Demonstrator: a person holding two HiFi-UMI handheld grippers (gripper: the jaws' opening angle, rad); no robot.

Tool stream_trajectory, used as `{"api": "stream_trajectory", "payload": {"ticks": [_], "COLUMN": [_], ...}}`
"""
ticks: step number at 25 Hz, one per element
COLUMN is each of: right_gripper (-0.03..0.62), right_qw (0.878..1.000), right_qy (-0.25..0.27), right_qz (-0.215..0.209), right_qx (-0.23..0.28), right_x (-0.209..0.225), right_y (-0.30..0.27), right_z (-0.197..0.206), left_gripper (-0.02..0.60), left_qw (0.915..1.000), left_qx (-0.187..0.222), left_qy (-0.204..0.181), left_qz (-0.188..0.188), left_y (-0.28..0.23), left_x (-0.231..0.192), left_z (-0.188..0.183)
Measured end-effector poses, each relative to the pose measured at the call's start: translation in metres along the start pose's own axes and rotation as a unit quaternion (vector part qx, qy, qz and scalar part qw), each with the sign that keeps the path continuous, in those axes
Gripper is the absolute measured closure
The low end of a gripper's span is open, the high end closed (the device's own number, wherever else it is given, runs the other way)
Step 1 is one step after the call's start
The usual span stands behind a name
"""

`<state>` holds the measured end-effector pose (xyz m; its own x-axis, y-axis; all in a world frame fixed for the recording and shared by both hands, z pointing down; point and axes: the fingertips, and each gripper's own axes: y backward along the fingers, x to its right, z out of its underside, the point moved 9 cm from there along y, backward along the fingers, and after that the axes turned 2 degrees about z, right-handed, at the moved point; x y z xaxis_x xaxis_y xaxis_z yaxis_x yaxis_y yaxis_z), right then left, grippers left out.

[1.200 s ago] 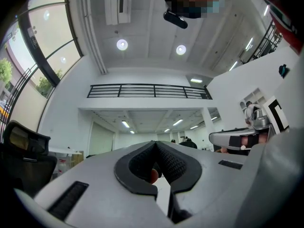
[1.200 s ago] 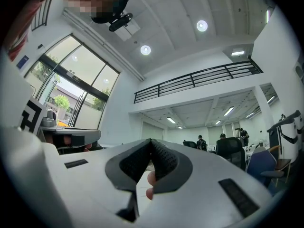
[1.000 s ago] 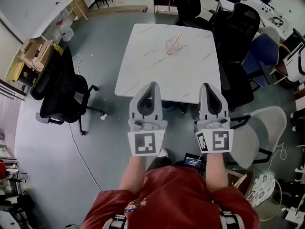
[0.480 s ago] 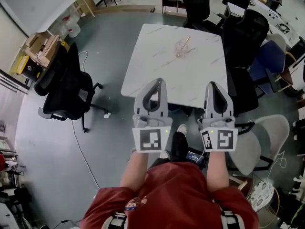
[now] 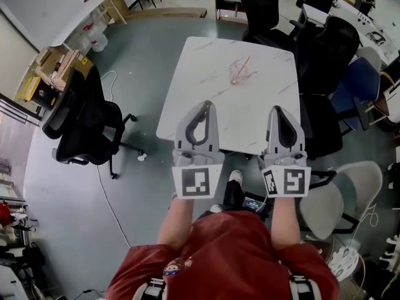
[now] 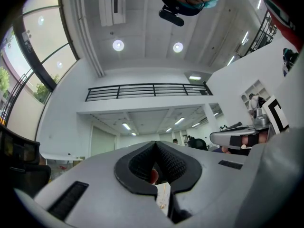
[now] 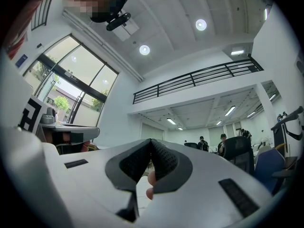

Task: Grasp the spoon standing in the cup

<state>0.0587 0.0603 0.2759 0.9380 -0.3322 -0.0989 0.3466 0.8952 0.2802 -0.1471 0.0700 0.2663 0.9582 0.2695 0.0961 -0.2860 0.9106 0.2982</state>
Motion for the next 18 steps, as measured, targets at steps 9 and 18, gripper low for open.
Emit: {"api": "stream_trajectory", "payload": {"ticks": [9, 18], "right_gripper": [0.582, 0.582], "right_qw": [1.000, 1.000], "right_qy": [-0.014, -0.026], "right_qz": [0.015, 0.016], "right_qx": [0.002, 0.005], "right_x": [0.074, 0.145], "right_y": [-0.053, -0.106], "right_z": [0.021, 0.040], "left_gripper": [0.572, 0.572], "left_qw": [0.9997, 0.9996], "left_qx": [0.004, -0.004], "left_qy": [-0.014, -0.022], "left_qz": [0.020, 0.018], "left_y": [-0.095, -0.180], "left_x": [0.026, 0.047], "left_z": [0.014, 0.030]}}
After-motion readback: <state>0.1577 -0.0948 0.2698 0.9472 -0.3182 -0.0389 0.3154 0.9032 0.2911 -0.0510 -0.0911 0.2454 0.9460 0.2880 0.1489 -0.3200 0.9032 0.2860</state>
